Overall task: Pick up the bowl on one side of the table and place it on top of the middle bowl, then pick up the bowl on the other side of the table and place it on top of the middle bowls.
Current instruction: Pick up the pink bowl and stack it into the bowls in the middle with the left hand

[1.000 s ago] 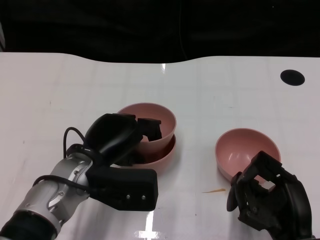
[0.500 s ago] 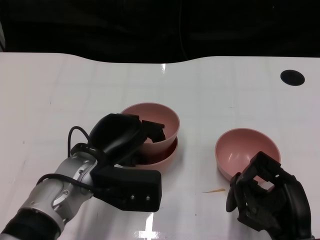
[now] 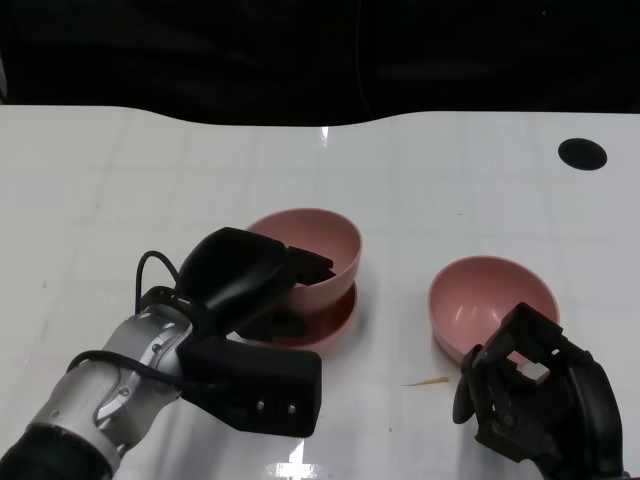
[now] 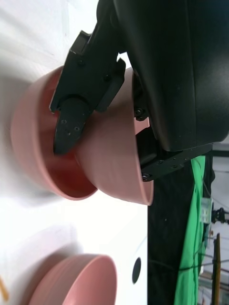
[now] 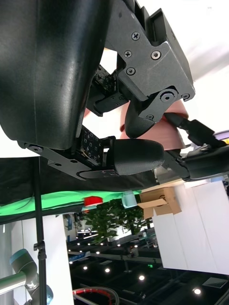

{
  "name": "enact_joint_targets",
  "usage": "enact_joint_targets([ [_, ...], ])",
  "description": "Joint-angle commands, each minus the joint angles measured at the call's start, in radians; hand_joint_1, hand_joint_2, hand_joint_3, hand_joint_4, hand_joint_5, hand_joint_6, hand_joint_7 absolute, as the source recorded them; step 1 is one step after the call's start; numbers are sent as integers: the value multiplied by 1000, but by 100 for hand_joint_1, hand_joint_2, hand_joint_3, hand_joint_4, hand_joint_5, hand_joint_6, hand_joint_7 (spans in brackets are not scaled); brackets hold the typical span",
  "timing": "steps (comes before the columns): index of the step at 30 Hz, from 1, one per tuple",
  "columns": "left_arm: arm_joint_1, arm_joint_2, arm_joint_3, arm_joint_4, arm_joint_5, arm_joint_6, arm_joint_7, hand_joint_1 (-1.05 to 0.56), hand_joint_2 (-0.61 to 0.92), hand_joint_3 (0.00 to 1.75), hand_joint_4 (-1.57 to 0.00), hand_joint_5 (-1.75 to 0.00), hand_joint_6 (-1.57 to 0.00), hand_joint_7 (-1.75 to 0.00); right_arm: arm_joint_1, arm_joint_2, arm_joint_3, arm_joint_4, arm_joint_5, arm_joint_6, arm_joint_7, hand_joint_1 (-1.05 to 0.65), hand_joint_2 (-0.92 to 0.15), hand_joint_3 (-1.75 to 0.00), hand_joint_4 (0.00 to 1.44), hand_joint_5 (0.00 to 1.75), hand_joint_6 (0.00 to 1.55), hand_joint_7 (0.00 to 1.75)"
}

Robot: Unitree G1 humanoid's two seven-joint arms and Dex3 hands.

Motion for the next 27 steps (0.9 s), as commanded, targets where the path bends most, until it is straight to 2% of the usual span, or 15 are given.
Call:
enact_joint_targets([
  [1,43,27,15,-97,-7,35,-50,-88,92,50,-45,-1,-62,0,1,-6,-8,-5,12,-5,7,-9,-55,-119,93,175,74,157],
  [6,77,35,19,-182,-4,69,-96,-99,92,58,-21,0,-47,0,-1,-4,-10,0,11,-13,7,-8,-55,-120,93,175,74,158],
  [12,95,52,8,-235,22,102,-143,-103,92,64,-7,0,-39,0,2,-4,-9,-7,6,-8,0,-8,-55,-119,93,175,74,157],
  [20,110,50,11,-246,30,110,-154,-104,92,65,-5,0,-37,0,4,-1,-11,-8,8,-10,-1,-8,-55,-119,93,175,74,157],
  [27,115,47,13,-229,23,105,-148,-98,92,61,-10,-2,-41,-1,6,-9,-12,-11,17,-3,6,-8,-56,-117,93,175,74,157],
])
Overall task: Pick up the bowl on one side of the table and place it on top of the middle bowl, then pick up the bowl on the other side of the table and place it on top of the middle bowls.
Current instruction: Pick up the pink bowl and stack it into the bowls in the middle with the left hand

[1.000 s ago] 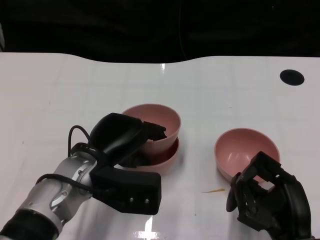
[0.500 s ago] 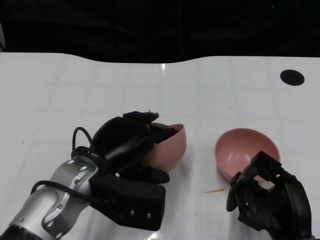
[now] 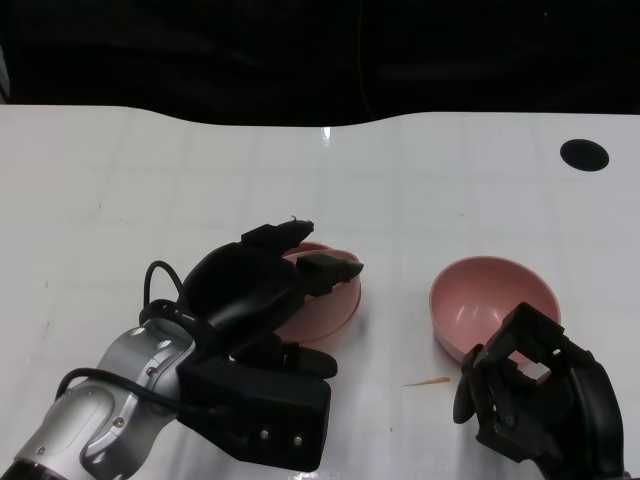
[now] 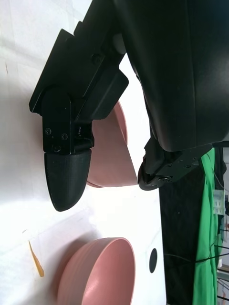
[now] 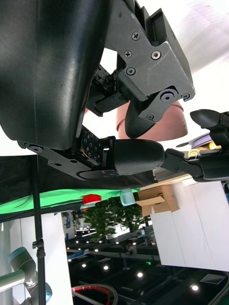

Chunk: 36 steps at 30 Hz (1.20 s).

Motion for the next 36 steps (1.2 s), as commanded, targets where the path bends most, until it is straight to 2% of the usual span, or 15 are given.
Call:
enact_joint_targets([
  [1,15,12,7,8,-8,-2,1,-98,92,61,-10,-2,-42,-1,4,-4,-12,-10,15,1,-1,-8,-56,-117,93,175,74,157],
  [13,2,16,-9,71,11,-2,1,-97,92,63,-6,0,-39,0,4,-8,-13,-12,6,7,-8,-8,-56,-115,93,175,76,157],
  [24,-25,5,-41,222,63,-63,142,-97,92,73,-3,0,-36,0,4,-7,-13,-10,8,-1,-1,-9,-57,-115,94,175,75,157],
  [36,-6,13,-35,139,71,-58,154,-99,92,75,0,0,-32,0,7,-8,-17,-20,15,17,-2,-9,-55,-115,93,175,75,157],
])
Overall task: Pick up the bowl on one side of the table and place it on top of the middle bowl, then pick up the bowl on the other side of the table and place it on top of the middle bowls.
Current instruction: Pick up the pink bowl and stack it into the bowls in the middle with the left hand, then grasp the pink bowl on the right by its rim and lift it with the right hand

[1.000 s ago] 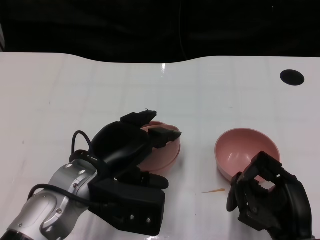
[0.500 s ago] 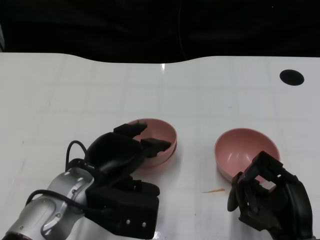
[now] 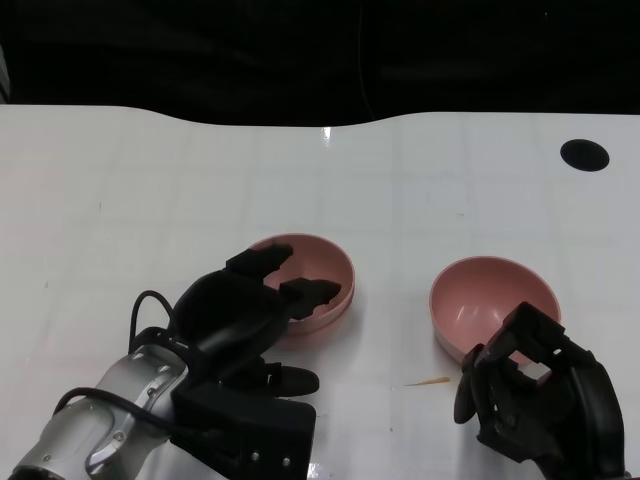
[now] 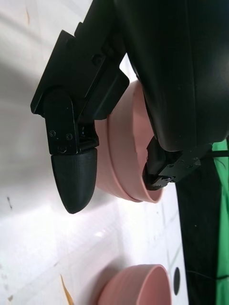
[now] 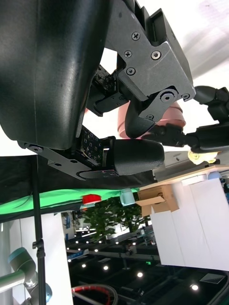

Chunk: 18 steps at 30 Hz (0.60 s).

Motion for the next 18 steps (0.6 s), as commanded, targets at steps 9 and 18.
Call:
enact_joint_targets([
  [9,10,26,21,-99,-3,15,-11,-97,92,68,-5,-2,-36,-2,-12,-4,-19,8,17,-6,3,-8,-57,-115,92,175,75,156],
  [18,147,-11,160,-260,-189,-48,49,-53,91,7,-72,-10,-74,-4,-8,-1,-20,-6,37,20,8,-8,-55,-118,94,175,76,157],
])
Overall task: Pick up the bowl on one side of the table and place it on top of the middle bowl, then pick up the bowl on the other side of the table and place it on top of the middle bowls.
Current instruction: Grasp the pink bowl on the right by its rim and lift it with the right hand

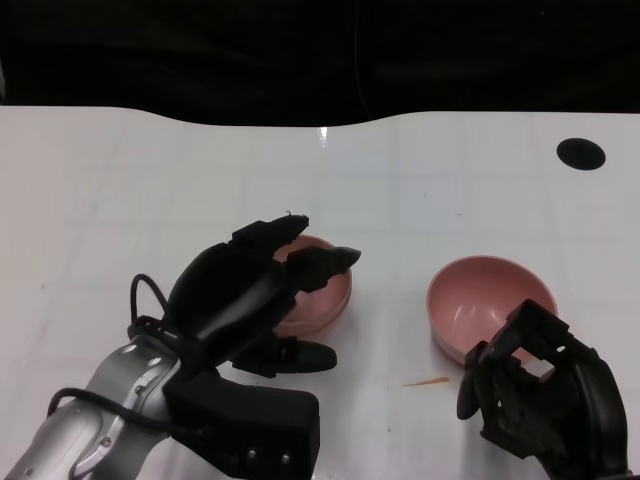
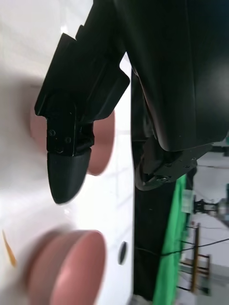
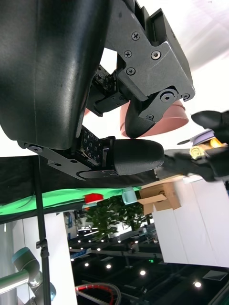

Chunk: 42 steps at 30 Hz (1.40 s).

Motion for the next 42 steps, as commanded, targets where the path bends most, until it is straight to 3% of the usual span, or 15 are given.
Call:
enact_joint_targets([
  [1,67,-17,77,-42,-118,-65,51,-49,92,4,-80,-10,-79,-4,3,-2,-7,-13,9,9,-5,-7,-55,-119,95,175,76,157],
  [5,122,-28,159,-67,-366,-127,-52,-34,92,8,-101,-12,-89,-5,1,-12,-8,-12,2,12,-2,-8,-55,-120,95,175,75,158],
  [10,201,-16,254,-138,-658,-91,-220,-19,92,23,-109,-17,-96,-7,4,-10,-11,-23,7,24,-5,-8,-54,-121,95,175,75,157],
  [13,256,-19,311,-187,-802,-45,-297,-13,89,46,-76,-101,-110,-14,6,-14,-14,-28,7,24,-3,-6,-54,-122,94,175,75,157],
  [14,266,-21,323,-197,-828,-34,-314,-14,80,68,-67,-129,-104,-42,6,-14,-15,-28,7,24,-3,-6,-54,-123,94,175,75,157],
  [17,320,-34,380,-238,-950,29,-360,-2,56,123,-73,-168,-75,-146,4,-14,-20,-14,-29,-30,-12,-6,-53,-122,93,175,74,157],
  [20,332,-44,400,-249,-984,51,-385,3,51,135,-78,-174,-71,-166,2,-14,-22,-5,-41,-52,-12,-6,-53,-121,93,175,74,157],
  [25,401,-53,468,-169,-1089,97,-462,7,56,138,-89,-175,-72,-174,-28,-5,-47,73,-176,-307,-91,-7,-51,-122,89,173,73,149],
  [31,417,-61,504,-78,-1074,58,-510,3,59,129,-86,-175,-70,-175,-73,-23,-74,147,-293,-516,-188,-12,-55,-112,88,151,83,116],
  [35,412,-69,518,-30,-1067,56,-525,0,59,127,-85,-175,-70,-175,-101,-74,-145,163,-580,-655,-352,-24,-63,-91,85,137,91,90],
  [36,408,-71,521,-18,-1070,58,-531,0,59,127,-84,-175,-69,-175,-112,-88,-180,147,-710,-687,-432,-25,-65,-87,85,136,92,87],
  [37,404,-71,523,-3,-1071,57,-537,0,59,127,-83,-175,-69,-175,-113,-108,-203,103,-846,-683,-507,-33,-78,-58,89,114,96,68],
  [38,399,-71,526,9,-1067,58,-536,0,59,127,-82,-175,-69,-175,-111,-133,-214,56,-960,-665,-560,-39,-85,-48,89,93,96,50],
  [39,396,-71,527,17,-1062,62,-531,-1,58,127,-81,-175,-69,-175,-109,-150,-216,22,-1039,-642,-600,-46,-89,-39,87,65,92,29],
  [42,385,-70,527,31,-1053,69,-523,-1,59,127,-80,-175,-69,-175,-91,-186,-182,-76,-1190,-498,-636,-60,-92,-29,77,28,79,6],
])
